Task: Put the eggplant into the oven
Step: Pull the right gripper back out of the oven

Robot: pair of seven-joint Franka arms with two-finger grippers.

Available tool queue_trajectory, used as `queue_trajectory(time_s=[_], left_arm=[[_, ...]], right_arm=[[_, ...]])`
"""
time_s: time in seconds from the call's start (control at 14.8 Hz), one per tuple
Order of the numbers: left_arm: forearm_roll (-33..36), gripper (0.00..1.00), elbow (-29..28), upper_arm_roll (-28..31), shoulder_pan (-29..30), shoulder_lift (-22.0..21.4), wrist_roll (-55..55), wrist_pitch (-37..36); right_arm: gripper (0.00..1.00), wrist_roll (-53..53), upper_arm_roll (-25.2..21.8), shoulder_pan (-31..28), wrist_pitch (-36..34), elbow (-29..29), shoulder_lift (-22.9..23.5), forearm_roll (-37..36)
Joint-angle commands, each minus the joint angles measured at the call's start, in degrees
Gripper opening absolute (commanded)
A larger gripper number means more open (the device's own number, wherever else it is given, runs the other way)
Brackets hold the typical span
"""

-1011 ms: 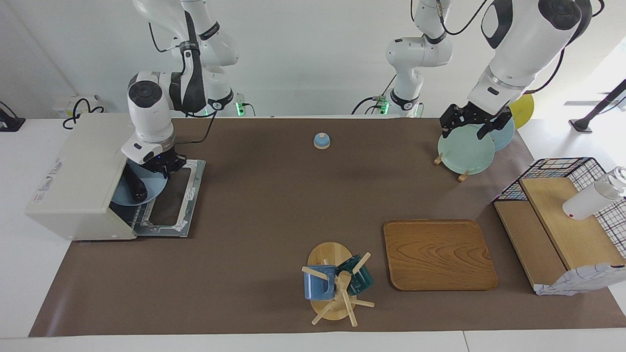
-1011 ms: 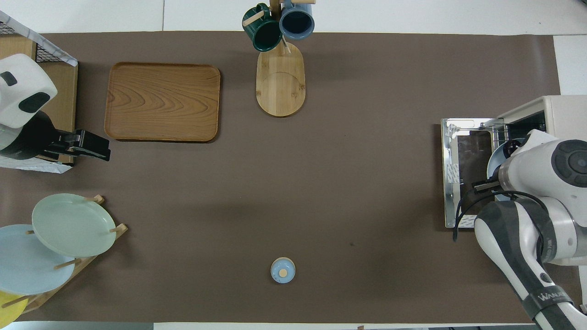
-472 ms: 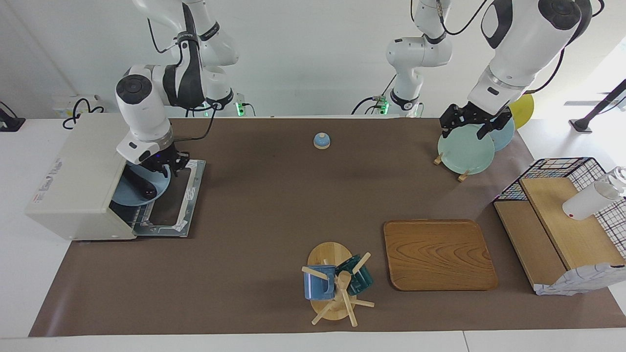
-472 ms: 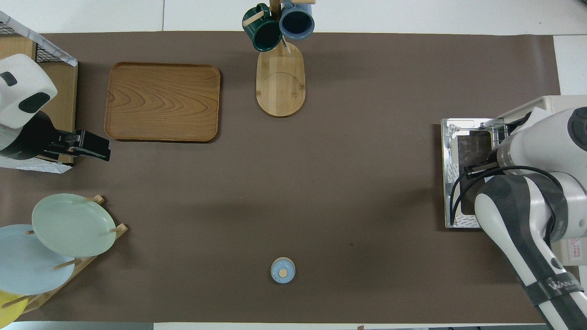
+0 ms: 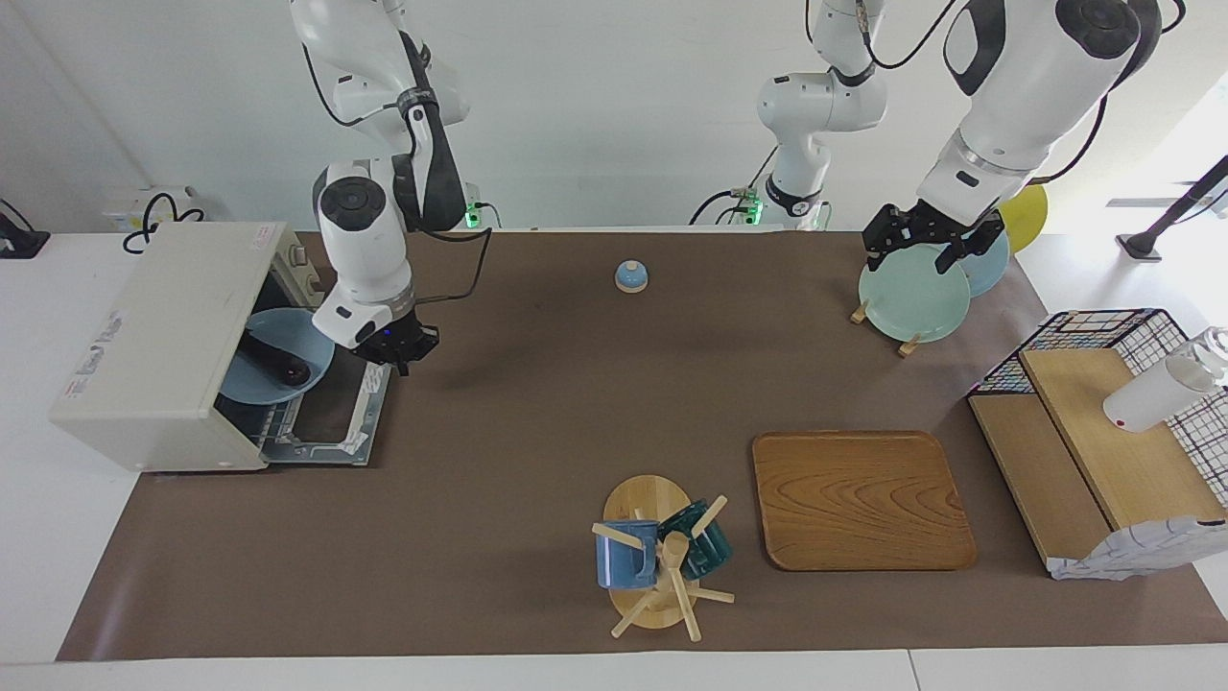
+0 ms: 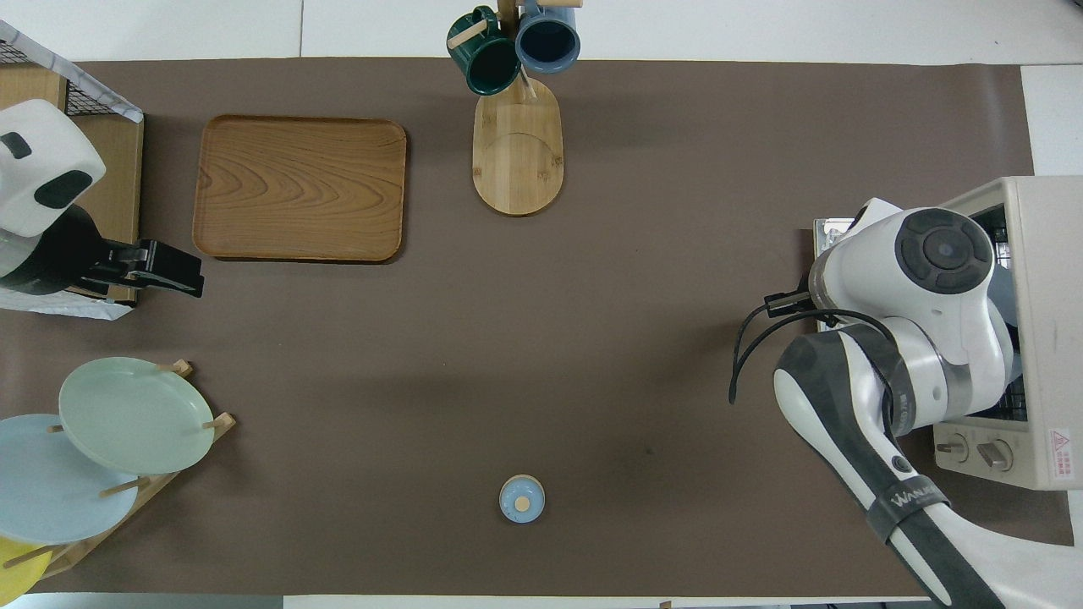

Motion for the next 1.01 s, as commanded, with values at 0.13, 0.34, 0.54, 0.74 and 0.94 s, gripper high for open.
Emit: queue_trajectory(time_s=[0.13, 0.34, 0.54, 0.74, 0.94], left_arm=[[1.18, 1.0, 0.03, -0.29, 0.41, -0.37, 0.3, -0.36], [1.18, 1.0, 0.03, -0.29, 0.41, -0.37, 0.3, -0.36], [1.18, 1.0, 0.03, -0.29, 0.41, -0.37, 0.3, -0.36], [1.18, 1.0, 0.03, -0.29, 0.41, -0.37, 0.3, -0.36], [1.18, 1.0, 0.03, -0.29, 0.41, -0.37, 0.3, -0.36]], right_arm=[[0.0, 2.61, 0.04, -1.14, 2.68, -0.71, 4.15, 0.12], [0.0, 2.61, -0.05, -1.49, 2.68, -1.5, 4.5, -2.08], [0.0, 2.53, -0.14, -2.37, 4.09, -2.56, 5.03, -5.57], [0.0, 2.61, -0.14, -2.46, 3.74, -2.65, 4.94, -9.38], [0.0, 2.53, -0.14, -2.46, 3.56, -2.65, 4.94, -12.43]])
